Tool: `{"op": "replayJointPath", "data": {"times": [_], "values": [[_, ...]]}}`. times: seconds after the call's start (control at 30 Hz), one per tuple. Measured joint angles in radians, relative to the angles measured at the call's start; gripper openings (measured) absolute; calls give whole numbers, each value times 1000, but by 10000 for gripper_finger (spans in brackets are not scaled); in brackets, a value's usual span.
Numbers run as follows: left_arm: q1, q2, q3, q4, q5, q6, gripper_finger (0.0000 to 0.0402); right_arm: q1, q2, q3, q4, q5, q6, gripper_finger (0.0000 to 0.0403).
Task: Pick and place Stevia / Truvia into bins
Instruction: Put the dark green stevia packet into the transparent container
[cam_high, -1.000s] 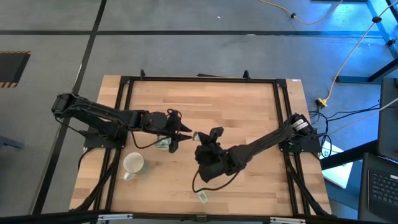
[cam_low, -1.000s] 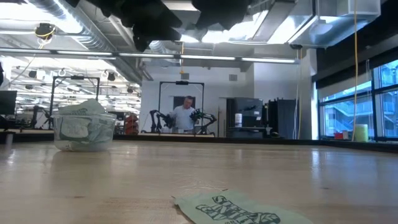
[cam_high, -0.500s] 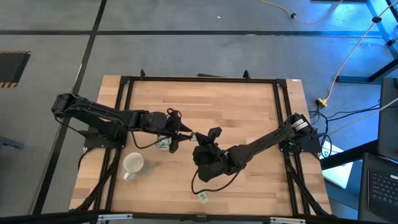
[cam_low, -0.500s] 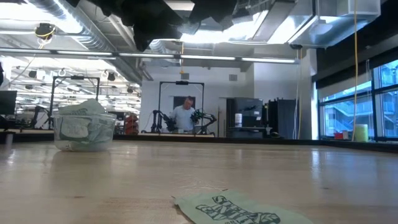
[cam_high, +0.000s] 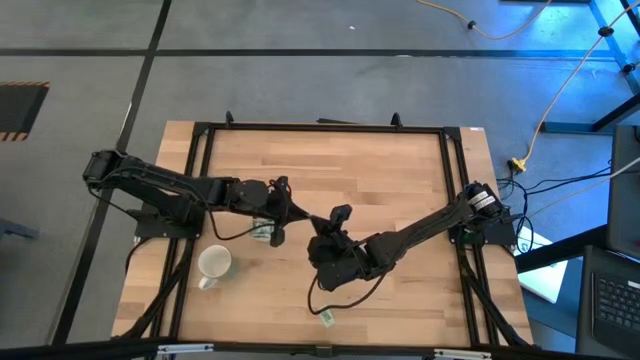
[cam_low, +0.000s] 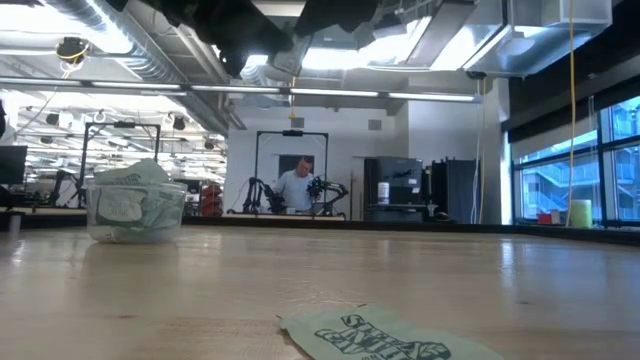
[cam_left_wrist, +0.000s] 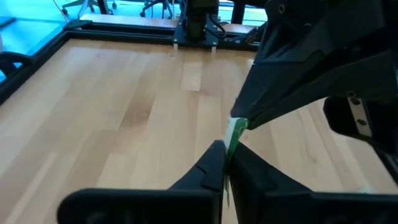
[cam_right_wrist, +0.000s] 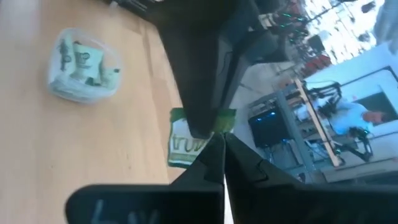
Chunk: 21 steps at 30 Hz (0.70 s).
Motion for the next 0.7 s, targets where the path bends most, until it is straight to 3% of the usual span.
{"op": "replayJointPath", "data": {"times": [0.2, 0.4, 0.57, 0.7], "values": [[0, -3, 0, -49, 0, 31, 7, -5, -1, 0, -21, 3, -4, 51], [7, -57, 0, -253, 22, 34, 6, 8, -19, 0, -127, 22, 73, 116], [5, -124, 0, -483, 131, 41, 6, 7, -24, 0, -318, 3, 273, 125], [5, -138, 0, -633, 137, 13, 6, -11, -25, 0, -423, -16, 416, 126]]}}
